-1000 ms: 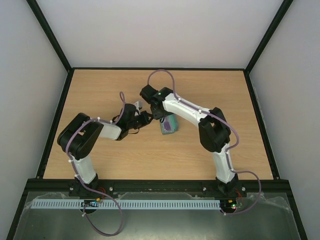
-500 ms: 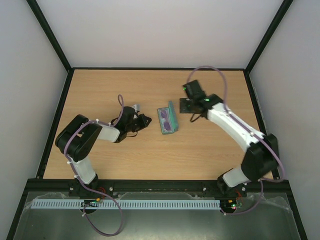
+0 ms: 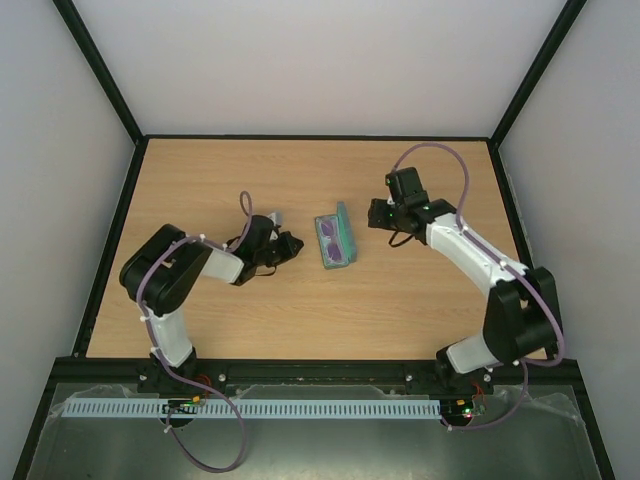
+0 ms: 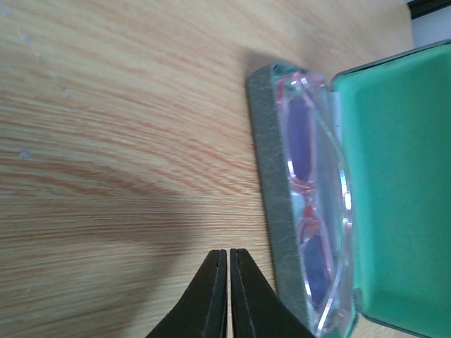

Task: Organize the sunglasses
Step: Close the sunglasses case at the center of the board.

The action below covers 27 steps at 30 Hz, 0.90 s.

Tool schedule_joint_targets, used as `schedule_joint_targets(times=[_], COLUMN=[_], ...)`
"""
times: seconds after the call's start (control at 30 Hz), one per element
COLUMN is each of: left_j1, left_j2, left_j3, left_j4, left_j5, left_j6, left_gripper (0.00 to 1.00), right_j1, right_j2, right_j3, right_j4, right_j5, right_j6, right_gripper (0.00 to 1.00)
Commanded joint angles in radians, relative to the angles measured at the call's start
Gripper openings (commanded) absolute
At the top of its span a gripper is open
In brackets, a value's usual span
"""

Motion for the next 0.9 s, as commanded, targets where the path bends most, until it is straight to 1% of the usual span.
schedule_joint_targets(times=[0.0, 0.03, 0.1, 0.17, 0.23, 0.47, 0.87], left_j1=[-0.014, -0.017, -0.020, -0.024, -0.028, -0.059, -0.086], left_j2=[0.060, 0.071, 0.092, 0.116, 0.133, 0.179, 0.227], left_j3=[0.042, 0.049, 0.060, 0.074, 0.087, 0.147, 0.180], left_j4=[0.001, 0.002, 0.007, 0.011, 0.016, 0.011, 0.034], left_j5=[-0.015, -0.015, -0.014, -0.008, -0.002, -0.001, 0.014], left_j6=[0.005, 0.005, 0.002, 0.000, -0.003, -0.008, -0.023], left_gripper=[0.05, 0.05, 0.05, 0.05, 0.05, 0.05, 0.04], right_j1=[0.002, 0.003, 0.005, 0.012, 0.020, 0.082, 0.174], right_j2=[0.079, 0.094, 0.123, 0.141, 0.159, 0.240, 0.341], right_j3=[0.001, 0.006, 0.018, 0.019, 0.021, 0.053, 0.103], right_j4=[0.068, 0.077, 0.084, 0.093, 0.097, 0.085, 0.097], right_j5=[-0.062, -0.079, -0.116, -0.130, -0.140, -0.163, -0.155], right_j6=[0.022, 0.023, 0.022, 0.022, 0.022, 0.016, 0.027], right_gripper=[0.56, 0.53, 0.38, 0.25, 0.18, 0.09, 0.07])
